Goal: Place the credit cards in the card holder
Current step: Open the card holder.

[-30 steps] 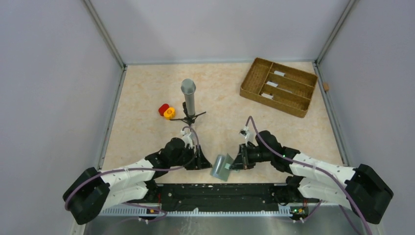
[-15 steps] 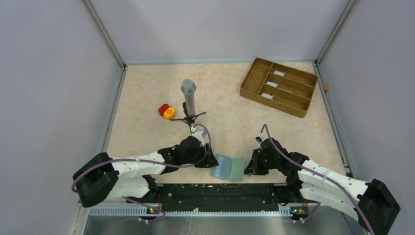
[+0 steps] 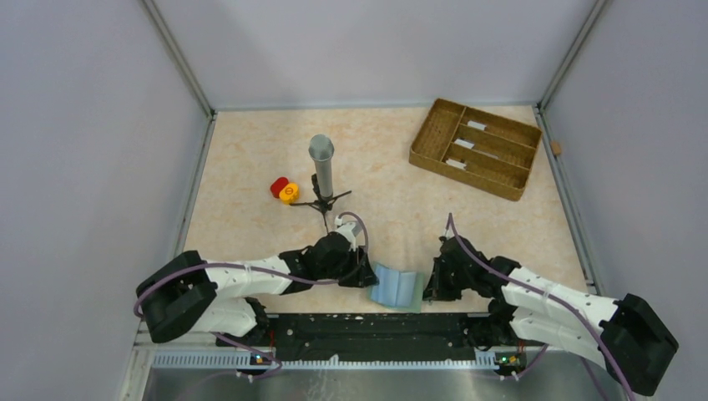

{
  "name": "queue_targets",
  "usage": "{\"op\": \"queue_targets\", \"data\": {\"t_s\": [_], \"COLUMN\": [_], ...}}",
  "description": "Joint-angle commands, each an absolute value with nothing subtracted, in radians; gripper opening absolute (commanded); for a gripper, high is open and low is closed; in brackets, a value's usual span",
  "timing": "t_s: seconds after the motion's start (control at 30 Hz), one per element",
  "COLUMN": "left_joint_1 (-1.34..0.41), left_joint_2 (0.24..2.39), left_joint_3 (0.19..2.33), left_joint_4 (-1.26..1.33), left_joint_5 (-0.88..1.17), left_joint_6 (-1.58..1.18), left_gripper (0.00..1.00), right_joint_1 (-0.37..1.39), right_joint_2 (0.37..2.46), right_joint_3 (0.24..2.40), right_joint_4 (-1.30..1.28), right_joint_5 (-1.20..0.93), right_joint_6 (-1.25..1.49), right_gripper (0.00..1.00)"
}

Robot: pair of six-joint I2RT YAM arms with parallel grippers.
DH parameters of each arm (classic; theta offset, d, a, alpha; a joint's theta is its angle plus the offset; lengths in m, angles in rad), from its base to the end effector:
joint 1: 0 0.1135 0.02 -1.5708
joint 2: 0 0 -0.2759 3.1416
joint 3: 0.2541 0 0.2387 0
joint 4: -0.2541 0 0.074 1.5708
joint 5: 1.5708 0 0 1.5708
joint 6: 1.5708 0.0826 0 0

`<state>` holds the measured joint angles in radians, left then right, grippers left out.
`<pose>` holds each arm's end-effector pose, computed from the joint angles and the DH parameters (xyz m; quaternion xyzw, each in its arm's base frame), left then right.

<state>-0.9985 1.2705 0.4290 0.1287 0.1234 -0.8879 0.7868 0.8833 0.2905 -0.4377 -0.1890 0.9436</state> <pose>0.1296 -0.2199 0.1428 0.0758 0.9048 -0.3690 0.1984 0.0948 0.1171 0.1144 0.0500 0.9585 0.2612 0.1031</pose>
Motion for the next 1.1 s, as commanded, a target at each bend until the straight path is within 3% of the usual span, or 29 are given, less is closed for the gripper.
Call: {"op": "queue_targets", "data": {"t_s": [0.0, 0.13, 0.23, 0.3, 0.43, 0.5, 0.73, 1.07], "left_joint_1": [-1.008, -1.007, -1.008, -1.007, -1.007, -1.008, -1.007, -1.008], "left_joint_2": [1.300, 1.316, 1.317, 1.298, 1.218, 1.176, 1.154, 1.173], "left_joint_3": [0.469, 0.472, 0.478, 0.488, 0.503, 0.503, 0.525, 0.500], "left_joint_4": [0.220, 0.240, 0.237, 0.203, 0.103, 0.073, 0.026, 0.078], "left_joint_5": [0.175, 0.190, 0.188, 0.161, 0.088, 0.071, 0.074, 0.091], "left_joint_6": [-0.887, -0.888, -0.891, -0.893, -0.893, -0.892, -0.912, -0.928], "left_gripper": [0.47, 0.33, 0.10, 0.00, 0.00, 0.00, 0.02, 0.20], "right_joint_1": [0.778, 0.778, 0.778, 0.778, 0.776, 0.776, 0.776, 0.777], "right_joint_2": [0.910, 0.910, 0.903, 0.898, 0.892, 0.888, 0.818, 0.809], "right_joint_3": [0.310, 0.315, 0.329, 0.356, 0.459, 0.511, 0.607, 0.503], "right_joint_4": [-0.413, -0.412, -0.431, -0.468, -0.585, -0.634, -0.527, -0.300], "right_joint_5": [-0.133, -0.112, -0.084, -0.053, 0.055, 0.105, 0.011, -0.165], "right_joint_6": [0.931, 0.935, 0.935, 0.923, 0.881, 0.858, 0.738, 0.790], "right_gripper": [0.00, 0.00, 0.00, 0.06, 0.42, 0.53, 0.58, 0.58]}}
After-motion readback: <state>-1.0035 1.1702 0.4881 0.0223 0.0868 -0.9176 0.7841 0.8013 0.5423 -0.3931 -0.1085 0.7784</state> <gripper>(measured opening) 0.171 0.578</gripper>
